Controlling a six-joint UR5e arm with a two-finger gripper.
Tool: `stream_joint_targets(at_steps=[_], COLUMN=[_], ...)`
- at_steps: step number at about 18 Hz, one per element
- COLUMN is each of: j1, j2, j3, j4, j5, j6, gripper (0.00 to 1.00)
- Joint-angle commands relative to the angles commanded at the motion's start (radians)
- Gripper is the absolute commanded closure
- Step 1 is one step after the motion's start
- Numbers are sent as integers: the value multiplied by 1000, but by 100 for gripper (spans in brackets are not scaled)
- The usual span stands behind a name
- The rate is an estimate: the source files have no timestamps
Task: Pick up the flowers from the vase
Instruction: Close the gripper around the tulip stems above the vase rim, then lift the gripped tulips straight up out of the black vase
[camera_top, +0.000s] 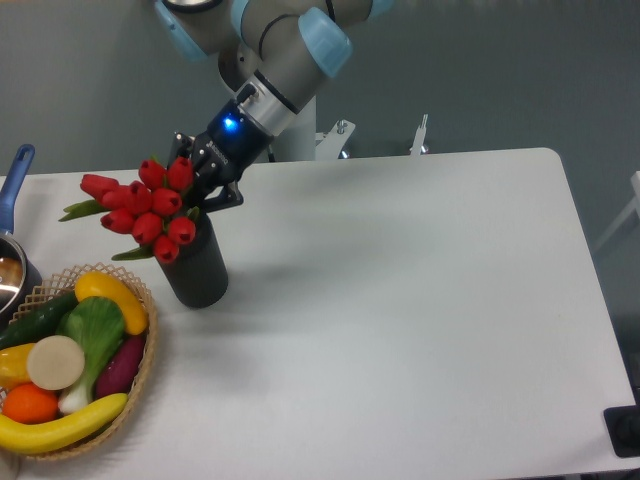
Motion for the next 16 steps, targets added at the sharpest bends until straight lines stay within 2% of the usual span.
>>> stream_joint_targets(at_steps=[9, 12, 16], j1=[15, 18, 21], j2=[0, 5, 38], j3=[163, 184, 192], j4=[0, 0, 0], j5=[-46, -57, -75], j6=[-215, -250, -287], gripper=[100, 100, 100])
